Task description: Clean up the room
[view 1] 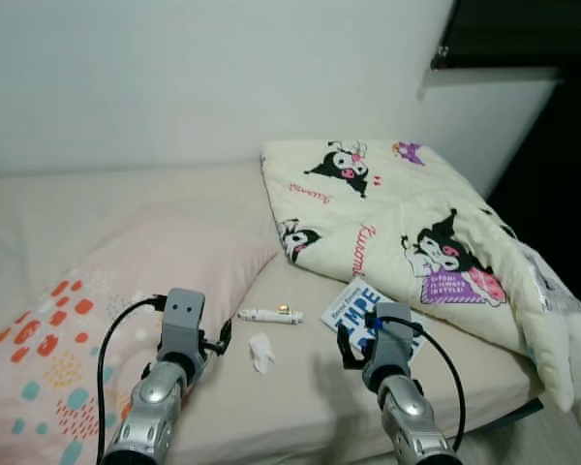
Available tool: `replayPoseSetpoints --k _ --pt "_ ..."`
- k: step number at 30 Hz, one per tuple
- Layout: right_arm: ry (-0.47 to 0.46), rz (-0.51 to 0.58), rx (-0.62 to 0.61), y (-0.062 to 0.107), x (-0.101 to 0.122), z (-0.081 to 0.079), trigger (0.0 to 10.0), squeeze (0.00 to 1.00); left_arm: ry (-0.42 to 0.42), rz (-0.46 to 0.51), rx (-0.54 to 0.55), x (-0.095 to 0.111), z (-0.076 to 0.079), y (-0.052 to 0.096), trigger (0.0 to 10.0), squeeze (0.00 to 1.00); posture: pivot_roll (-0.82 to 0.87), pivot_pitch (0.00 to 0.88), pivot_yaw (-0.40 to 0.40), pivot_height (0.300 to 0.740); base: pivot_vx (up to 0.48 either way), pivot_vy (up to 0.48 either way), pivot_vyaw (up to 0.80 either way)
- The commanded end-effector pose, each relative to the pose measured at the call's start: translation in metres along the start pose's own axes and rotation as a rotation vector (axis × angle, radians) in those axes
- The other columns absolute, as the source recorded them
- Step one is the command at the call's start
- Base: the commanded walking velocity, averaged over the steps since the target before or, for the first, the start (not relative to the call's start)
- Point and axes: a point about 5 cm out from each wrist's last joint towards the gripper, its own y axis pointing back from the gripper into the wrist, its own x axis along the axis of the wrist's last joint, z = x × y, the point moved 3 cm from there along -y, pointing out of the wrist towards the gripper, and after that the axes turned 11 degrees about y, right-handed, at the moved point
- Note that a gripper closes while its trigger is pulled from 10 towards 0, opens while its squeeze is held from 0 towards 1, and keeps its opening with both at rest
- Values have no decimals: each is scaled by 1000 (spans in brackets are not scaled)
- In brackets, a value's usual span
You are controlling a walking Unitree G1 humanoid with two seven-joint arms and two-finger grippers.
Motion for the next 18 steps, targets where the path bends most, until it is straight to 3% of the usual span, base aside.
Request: replayPoseSetpoints --k 1,10,18 --pt "-4 -29 2 0 -4 -2 10000 0 8 -45 -8 -13 3 4 10000 0 -18 30 -83 732 0 0 0" --pt "70 -47 45 -1 -6 -8 10000 0 5 -53 -7 -16 4 6 10000 0 -13 32 -88 732 0 0 0" --pt "90 -49 69 -1 -6 -14 10000 0 0 -64 -8 -18 5 6 10000 0 -12 33 -88 732 0 -480 800"
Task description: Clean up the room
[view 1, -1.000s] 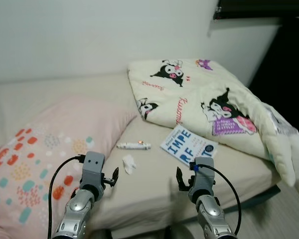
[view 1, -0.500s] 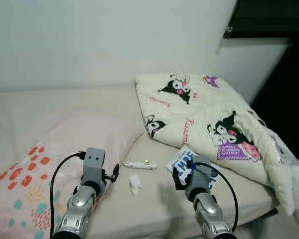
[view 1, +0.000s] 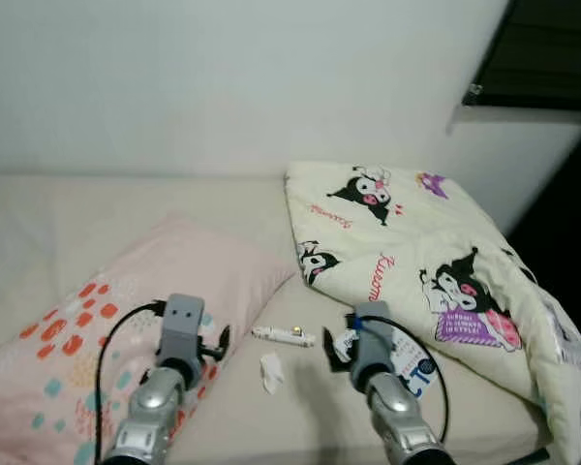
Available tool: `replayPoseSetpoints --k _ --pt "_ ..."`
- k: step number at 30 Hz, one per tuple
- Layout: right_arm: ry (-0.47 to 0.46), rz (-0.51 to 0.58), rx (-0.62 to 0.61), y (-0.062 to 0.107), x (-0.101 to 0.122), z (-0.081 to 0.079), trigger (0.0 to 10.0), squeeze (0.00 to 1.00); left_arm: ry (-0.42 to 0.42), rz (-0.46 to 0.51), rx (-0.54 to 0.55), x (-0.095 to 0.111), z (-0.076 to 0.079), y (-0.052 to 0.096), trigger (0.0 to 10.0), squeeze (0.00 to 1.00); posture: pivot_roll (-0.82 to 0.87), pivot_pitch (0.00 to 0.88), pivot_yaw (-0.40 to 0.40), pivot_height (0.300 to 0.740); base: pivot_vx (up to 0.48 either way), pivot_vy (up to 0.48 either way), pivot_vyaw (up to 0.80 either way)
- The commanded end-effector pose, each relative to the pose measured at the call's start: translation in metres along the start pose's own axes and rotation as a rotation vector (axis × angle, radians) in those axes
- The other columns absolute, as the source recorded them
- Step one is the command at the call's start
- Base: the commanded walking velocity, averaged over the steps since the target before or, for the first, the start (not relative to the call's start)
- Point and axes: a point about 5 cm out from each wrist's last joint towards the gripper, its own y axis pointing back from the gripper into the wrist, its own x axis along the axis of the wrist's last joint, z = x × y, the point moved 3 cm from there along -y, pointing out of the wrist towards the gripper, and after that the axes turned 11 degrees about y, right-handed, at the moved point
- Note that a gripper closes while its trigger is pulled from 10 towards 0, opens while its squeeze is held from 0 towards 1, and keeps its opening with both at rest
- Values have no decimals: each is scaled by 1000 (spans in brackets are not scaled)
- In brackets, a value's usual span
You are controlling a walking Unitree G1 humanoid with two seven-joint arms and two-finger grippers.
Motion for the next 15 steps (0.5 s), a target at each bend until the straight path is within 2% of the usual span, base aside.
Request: replayPoseSetpoints --k 1,8,10,12,15 --pt "8 -31 -14 2 -8 8 10000 0 10 -33 -8 -9 7 2 10000 0 -12 33 -88 732 0 -480 800" --pt "14 -34 -3 1 -7 6 10000 0 19 -41 16 -11 3 3 10000 0 -6 35 -99 732 0 -480 800" --pt "2 -36 -3 0 -7 6 10000 0 60 -48 40 -12 0 3 10000 0 -6 33 -100 732 0 0 800" --pt "-50 -43 -18 0 -7 8 10000 0 60 -49 52 -11 -3 2 10000 0 -6 33 -101 732 0 0 0" --pt "-57 -48 -21 -1 -7 8 10000 0 30 -58 52 -11 -3 2 10000 0 -6 32 -101 732 0 0 0"
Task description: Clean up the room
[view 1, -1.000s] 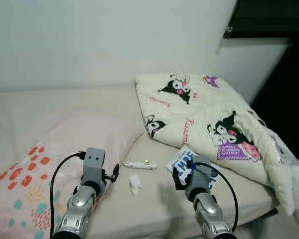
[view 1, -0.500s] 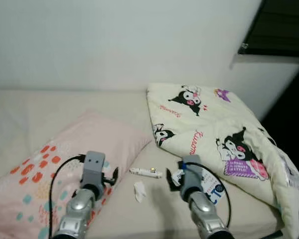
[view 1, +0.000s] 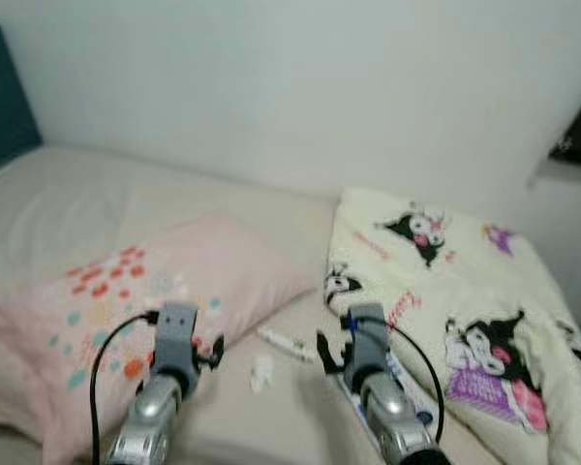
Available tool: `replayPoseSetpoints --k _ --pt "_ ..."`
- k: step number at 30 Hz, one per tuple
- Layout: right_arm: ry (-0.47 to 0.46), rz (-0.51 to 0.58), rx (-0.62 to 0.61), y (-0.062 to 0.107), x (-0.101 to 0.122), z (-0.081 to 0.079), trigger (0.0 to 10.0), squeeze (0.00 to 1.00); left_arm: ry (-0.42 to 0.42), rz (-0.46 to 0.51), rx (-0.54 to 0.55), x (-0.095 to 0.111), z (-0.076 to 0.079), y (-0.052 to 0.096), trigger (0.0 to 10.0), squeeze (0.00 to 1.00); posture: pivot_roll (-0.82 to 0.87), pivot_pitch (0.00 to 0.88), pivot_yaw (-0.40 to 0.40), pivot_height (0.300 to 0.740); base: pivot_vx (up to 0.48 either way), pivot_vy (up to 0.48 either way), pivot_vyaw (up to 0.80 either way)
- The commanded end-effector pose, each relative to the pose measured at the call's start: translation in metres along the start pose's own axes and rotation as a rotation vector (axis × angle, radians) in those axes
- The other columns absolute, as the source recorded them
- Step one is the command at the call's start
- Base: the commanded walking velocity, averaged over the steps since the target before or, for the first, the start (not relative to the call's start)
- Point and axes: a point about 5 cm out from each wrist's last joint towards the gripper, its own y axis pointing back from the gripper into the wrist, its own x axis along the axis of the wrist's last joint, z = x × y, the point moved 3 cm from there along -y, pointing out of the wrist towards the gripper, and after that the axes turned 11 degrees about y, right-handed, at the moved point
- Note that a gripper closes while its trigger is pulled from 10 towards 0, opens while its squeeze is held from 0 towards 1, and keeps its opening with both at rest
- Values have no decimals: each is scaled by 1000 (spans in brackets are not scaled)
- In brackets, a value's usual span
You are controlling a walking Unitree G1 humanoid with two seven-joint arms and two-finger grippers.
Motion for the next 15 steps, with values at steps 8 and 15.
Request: replayPoseSetpoints --k 8,15 --pt "-5 -44 -17 3 -11 6 10000 0 -55 -63 -10 -7 4 -2 10000 0 -6 32 -94 732 0 300 0" --pt "-10 -47 -23 4 -13 6 10000 0 -67 -20 -37 -1 12 -4 10000 0 -8 30 -88 732 0 201 0"
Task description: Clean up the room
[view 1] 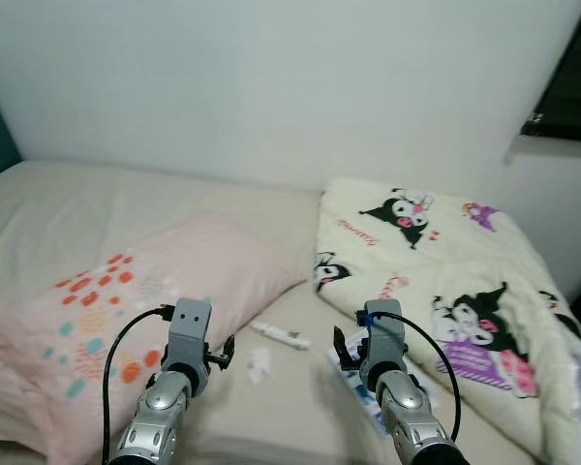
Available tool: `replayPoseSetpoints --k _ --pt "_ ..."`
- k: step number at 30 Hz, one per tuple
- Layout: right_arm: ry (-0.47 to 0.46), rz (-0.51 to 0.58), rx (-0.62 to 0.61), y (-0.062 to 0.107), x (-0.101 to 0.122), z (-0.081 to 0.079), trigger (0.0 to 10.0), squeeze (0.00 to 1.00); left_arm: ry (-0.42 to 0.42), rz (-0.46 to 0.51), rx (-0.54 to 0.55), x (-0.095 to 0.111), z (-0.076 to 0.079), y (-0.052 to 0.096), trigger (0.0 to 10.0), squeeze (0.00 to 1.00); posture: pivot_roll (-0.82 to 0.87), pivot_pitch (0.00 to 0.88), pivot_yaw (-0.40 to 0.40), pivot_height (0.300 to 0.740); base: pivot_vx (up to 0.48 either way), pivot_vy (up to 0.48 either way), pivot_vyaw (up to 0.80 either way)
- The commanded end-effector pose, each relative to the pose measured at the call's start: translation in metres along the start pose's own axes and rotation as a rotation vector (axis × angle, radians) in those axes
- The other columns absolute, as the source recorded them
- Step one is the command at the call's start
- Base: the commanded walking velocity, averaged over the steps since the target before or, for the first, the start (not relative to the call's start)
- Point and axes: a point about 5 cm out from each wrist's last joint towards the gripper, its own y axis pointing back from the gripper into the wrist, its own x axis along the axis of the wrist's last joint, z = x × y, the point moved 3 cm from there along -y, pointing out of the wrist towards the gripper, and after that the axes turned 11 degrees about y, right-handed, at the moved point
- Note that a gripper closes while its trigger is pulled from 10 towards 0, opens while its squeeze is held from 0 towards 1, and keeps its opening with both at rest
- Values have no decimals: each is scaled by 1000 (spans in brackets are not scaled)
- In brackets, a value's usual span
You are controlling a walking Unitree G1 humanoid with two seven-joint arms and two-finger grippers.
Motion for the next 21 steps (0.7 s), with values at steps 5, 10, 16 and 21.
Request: replayPoseSetpoints --k 5,10,16,21 --pt "-6 -7 -14 0 -2 3 10000 0 -2 33 -21 5 5 -2 10000 0 -8 30 -88 732 0 0 0" --pt "-18 1 -39 0 -1 8 10000 0 0 39 -25 7 6 -2 10000 0 -14 21 -81 732 0 0 0" --pt "-19 1 -57 1 -1 11 10000 0 -2 37 -29 7 7 -3 10000 0 -13 17 -83 732 0 0 0" --pt "-9 5 -65 2 -1 13 10000 0 -3 29 -32 3 7 -2 10000 0 -19 18 -85 732 0 0 0"
